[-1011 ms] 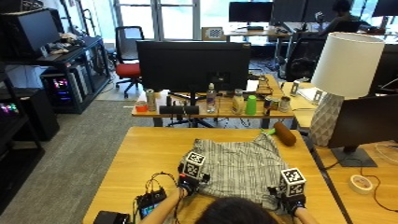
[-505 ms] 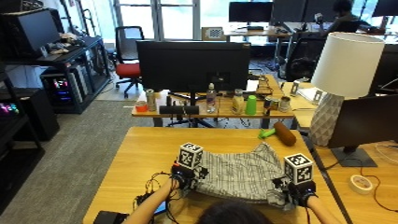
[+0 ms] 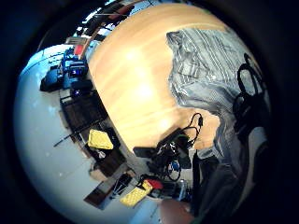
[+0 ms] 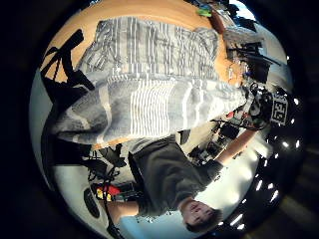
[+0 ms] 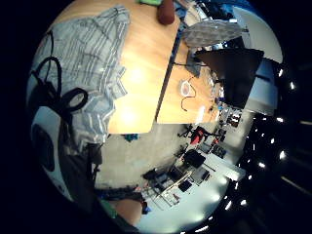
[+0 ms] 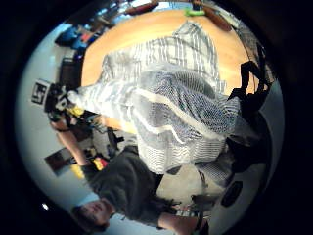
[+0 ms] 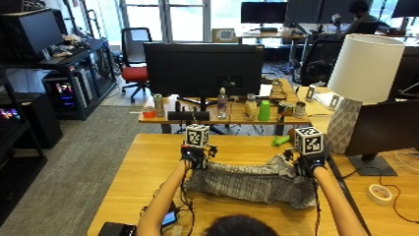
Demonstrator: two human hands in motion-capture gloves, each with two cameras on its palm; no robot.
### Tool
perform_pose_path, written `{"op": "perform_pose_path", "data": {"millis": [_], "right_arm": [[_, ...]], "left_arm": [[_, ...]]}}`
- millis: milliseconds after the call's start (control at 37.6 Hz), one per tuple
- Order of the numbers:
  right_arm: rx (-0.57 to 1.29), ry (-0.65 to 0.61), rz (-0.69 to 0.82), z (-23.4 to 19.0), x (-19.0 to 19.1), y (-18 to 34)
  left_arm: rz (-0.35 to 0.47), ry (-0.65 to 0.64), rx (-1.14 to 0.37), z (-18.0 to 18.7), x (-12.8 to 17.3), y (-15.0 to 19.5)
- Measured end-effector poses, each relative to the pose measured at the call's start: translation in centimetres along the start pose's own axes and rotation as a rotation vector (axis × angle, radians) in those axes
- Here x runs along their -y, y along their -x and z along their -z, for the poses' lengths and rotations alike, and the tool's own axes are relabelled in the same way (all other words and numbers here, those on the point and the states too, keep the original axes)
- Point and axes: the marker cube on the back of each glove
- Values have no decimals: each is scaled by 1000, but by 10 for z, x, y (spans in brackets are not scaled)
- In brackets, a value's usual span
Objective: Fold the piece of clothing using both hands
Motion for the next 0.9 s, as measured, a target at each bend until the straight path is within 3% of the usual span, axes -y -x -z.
{"op": "perform_pose_path", "data": {"millis": [133, 293, 372, 452, 585, 745, 851, 904], "right_arm": [[19, 20, -58, -2, 38, -9], [20, 13, -126, -11, 80, -17], [42, -6, -171, -17, 96, -14], [99, -54, -221, -14, 85, 2], [119, -294, -400, -28, 105, -1], [129, -672, -533, -27, 125, -24], [142, -653, -526, -49, 162, -56], [159, -595, -497, -49, 157, -59]], "left_arm": [[61, 3, -42, 12, 27, 8], [215, -28, -32, 29, 1, -7], [278, -30, -16, 20, 26, -4], [326, -26, -7, 3, 57, -2], [401, -41, 25, -26, 95, 3], [525, -249, 85, -28, 108, 12], [544, -466, 170, -7, 101, 10], [520, -547, 199, 4, 95, 4]]}}
